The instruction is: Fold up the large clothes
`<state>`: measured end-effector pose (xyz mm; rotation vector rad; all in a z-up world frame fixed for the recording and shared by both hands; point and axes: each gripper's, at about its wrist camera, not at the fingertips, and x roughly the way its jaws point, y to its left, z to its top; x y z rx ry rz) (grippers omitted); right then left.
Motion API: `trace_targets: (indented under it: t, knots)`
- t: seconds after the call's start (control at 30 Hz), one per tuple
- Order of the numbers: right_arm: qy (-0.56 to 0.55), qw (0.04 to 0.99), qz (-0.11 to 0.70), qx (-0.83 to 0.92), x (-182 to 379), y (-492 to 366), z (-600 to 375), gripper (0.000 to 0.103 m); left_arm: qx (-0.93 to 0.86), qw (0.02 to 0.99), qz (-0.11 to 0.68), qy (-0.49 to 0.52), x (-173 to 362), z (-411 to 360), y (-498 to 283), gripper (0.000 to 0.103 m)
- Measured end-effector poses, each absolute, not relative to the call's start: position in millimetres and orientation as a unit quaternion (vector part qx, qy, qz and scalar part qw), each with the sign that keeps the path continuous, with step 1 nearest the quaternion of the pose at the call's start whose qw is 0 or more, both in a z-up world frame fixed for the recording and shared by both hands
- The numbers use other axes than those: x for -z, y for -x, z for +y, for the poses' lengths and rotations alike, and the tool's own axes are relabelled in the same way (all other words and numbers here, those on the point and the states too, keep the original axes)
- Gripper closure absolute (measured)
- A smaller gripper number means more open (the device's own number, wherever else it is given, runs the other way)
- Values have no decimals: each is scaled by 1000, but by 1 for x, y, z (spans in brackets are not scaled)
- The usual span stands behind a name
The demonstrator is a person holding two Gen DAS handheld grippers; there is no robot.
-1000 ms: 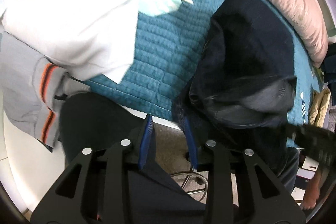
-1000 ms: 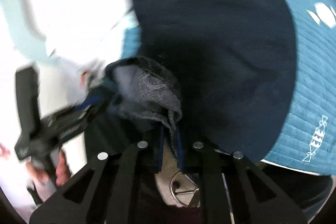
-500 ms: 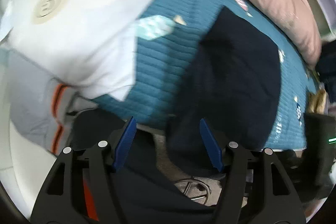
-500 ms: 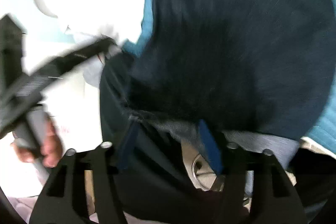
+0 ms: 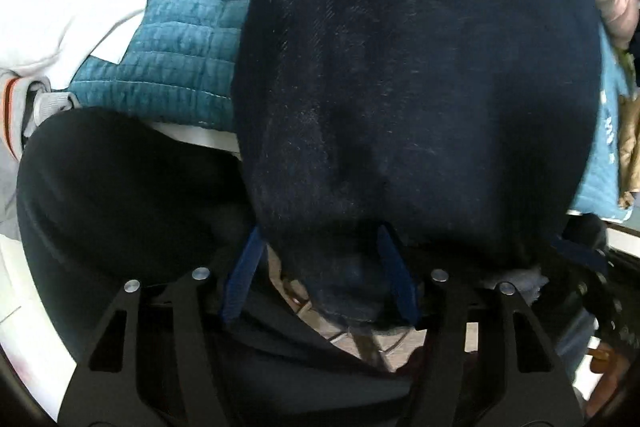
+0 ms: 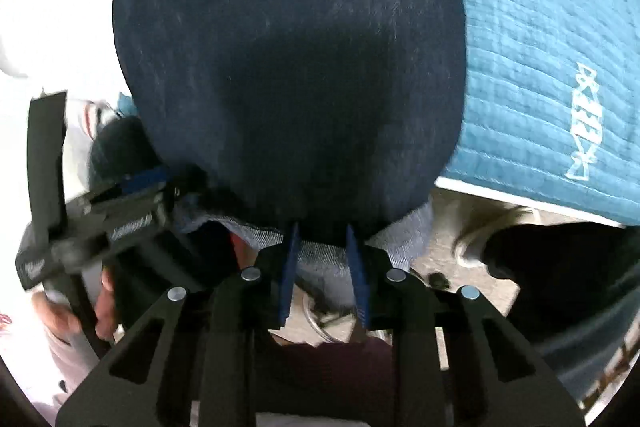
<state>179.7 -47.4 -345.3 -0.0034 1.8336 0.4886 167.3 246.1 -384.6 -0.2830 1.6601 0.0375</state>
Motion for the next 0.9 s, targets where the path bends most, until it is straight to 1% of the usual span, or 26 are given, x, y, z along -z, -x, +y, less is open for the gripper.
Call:
trace_targets:
  t: [0.1, 0.23, 0.3, 0.4, 0.47, 0.57, 0.63, 0.77, 0.83, 0.9]
  knots:
    - [-25, 560, 806, -191, 361, -174, -59, 80, -19, 664, 736, 129, 388, 243, -174, 43]
    - [-47, 562, 805, -182, 393, -180, -65, 81, -38, 663, 738, 120, 399, 242, -185, 42]
    - [-48, 561, 807, -178, 397, -180, -63, 80, -37, 660, 742, 116, 400, 241, -190, 42]
    - [-33, 574, 794, -201, 366, -193, -59, 79, -24, 672, 731, 119, 380, 240, -190, 43]
    - [-40, 594, 775, -212, 338, -210, -68, 77, -7, 681, 722, 123, 355, 239, -189, 43]
    - [-42, 652, 725, -218, 298, -248, -71, 77, 7, 702, 700, 128, 320, 241, -200, 42]
    - [-39, 678, 704, -209, 286, -275, -70, 77, 17, 722, 680, 128, 296, 241, -215, 42]
    - [-31, 717, 671, -186, 281, -325, -62, 77, 23, 756, 643, 120, 265, 239, -262, 42]
    - [-28, 720, 671, -176, 281, -337, -53, 79, 25, 764, 633, 120, 266, 238, -294, 42]
    - [-29, 713, 680, -168, 299, -348, -47, 79, 28, 764, 633, 120, 279, 242, -313, 42]
